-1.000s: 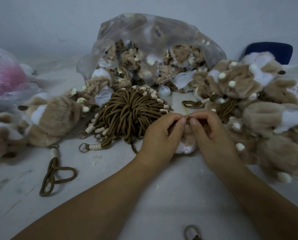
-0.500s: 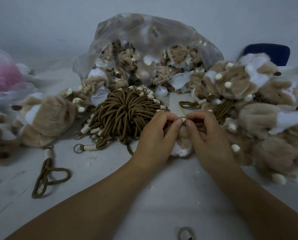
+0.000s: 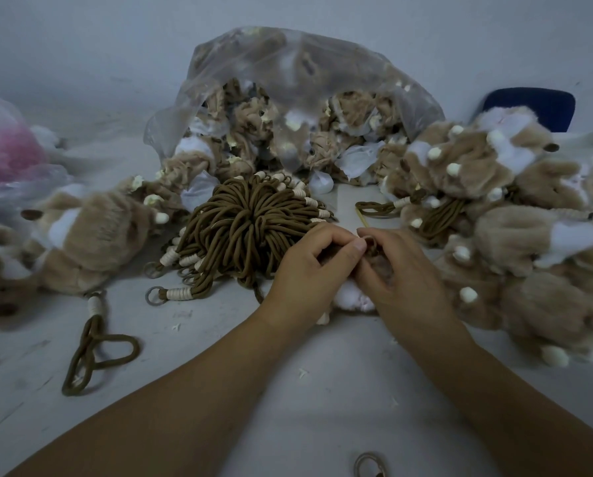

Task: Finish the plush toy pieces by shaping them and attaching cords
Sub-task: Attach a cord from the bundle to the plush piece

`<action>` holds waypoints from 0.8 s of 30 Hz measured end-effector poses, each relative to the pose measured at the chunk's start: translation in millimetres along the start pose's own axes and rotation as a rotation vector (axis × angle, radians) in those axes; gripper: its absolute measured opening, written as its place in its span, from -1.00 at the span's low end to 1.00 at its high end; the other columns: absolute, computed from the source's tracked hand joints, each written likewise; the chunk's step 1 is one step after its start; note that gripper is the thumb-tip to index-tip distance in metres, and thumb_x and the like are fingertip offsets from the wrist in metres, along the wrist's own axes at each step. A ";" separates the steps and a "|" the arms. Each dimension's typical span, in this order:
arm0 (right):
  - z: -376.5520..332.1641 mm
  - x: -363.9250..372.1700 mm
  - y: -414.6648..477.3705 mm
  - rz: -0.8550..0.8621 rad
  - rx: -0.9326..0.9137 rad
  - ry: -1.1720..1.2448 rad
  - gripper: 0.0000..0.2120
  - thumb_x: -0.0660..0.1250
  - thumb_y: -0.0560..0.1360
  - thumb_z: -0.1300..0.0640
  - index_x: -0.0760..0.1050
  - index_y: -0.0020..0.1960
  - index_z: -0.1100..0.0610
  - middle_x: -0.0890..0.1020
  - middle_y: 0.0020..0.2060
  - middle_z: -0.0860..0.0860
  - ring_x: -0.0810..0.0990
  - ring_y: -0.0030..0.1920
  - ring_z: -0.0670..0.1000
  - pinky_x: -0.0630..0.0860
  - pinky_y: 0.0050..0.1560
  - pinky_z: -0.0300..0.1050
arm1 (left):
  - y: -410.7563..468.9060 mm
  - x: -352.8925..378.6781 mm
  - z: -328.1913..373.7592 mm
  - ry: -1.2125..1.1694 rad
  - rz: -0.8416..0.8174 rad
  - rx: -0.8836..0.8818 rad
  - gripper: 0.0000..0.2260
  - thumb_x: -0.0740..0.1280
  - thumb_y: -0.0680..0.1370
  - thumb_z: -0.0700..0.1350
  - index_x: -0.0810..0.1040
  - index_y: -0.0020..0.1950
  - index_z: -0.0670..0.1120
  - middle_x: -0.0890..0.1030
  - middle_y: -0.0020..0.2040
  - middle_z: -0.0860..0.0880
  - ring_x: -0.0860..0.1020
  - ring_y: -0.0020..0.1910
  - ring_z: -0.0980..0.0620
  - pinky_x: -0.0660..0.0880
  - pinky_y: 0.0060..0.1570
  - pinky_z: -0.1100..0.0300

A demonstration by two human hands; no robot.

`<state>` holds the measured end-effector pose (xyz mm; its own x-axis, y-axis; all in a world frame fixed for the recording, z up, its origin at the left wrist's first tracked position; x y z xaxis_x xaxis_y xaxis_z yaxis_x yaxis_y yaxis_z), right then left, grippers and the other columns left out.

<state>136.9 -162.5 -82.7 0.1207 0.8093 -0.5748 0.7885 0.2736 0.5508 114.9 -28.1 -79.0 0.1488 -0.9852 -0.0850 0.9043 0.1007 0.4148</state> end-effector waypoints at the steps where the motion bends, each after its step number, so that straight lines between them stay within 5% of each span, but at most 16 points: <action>1: -0.1 0.1 0.4 -0.006 -0.001 -0.023 -0.73 0.31 0.54 0.13 0.48 0.24 0.06 0.45 0.02 -0.18 0.39 0.00 -0.40 0.25 0.00 -0.58 | 0.2 0.0 -0.5 -0.004 -0.001 0.002 -0.89 0.35 0.58 -0.25 0.62 -0.12 -0.12 0.62 -0.07 -0.07 0.58 -0.02 0.04 0.50 0.03 0.29; 11: -9.3 -7.4 5.0 0.023 0.005 -0.165 -0.82 0.22 0.56 0.10 0.59 -0.03 0.11 0.54 -0.18 -0.11 0.49 -0.11 -0.07 0.33 -0.12 -0.25 | -1.6 1.3 0.1 -0.013 -0.020 -0.075 -0.87 0.36 0.59 -0.20 0.62 -0.14 -0.04 0.64 -0.22 0.13 0.58 -0.18 0.24 0.48 -0.17 0.40; 18: -3.6 -2.0 2.7 -0.083 0.091 -0.042 -0.63 0.18 0.49 -0.08 0.47 0.24 0.01 0.48 0.07 -0.16 0.41 0.14 -0.16 0.29 0.10 -0.29 | 0.5 -0.8 1.2 -0.079 0.029 -0.094 -0.90 0.33 0.61 -0.15 0.63 -0.06 -0.04 0.67 -0.15 0.07 0.63 -0.11 0.18 0.52 -0.13 0.35; 24: 3.5 -5.4 0.5 0.039 -0.012 -0.183 -0.70 0.18 0.58 0.05 0.50 0.27 0.05 0.49 0.13 -0.03 0.34 0.16 -0.06 0.19 0.13 -0.31 | -1.1 -1.8 3.2 -0.118 -0.014 -0.141 -0.89 0.37 0.59 -0.12 0.63 -0.11 0.04 0.65 -0.03 0.05 0.60 -0.03 0.16 0.51 -0.02 0.26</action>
<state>138.7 -168.5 -81.4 0.2594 0.7120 -0.6525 0.7737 0.2511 0.5817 112.3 -26.9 -76.4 0.0949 -0.9953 0.0201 0.9543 0.0968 0.2827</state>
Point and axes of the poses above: each hand's wrist, its own y-axis towards the middle knuckle, its own x-axis out of the palm, z = x × y, the point moved 2 cm from there along y, towards the middle knuckle
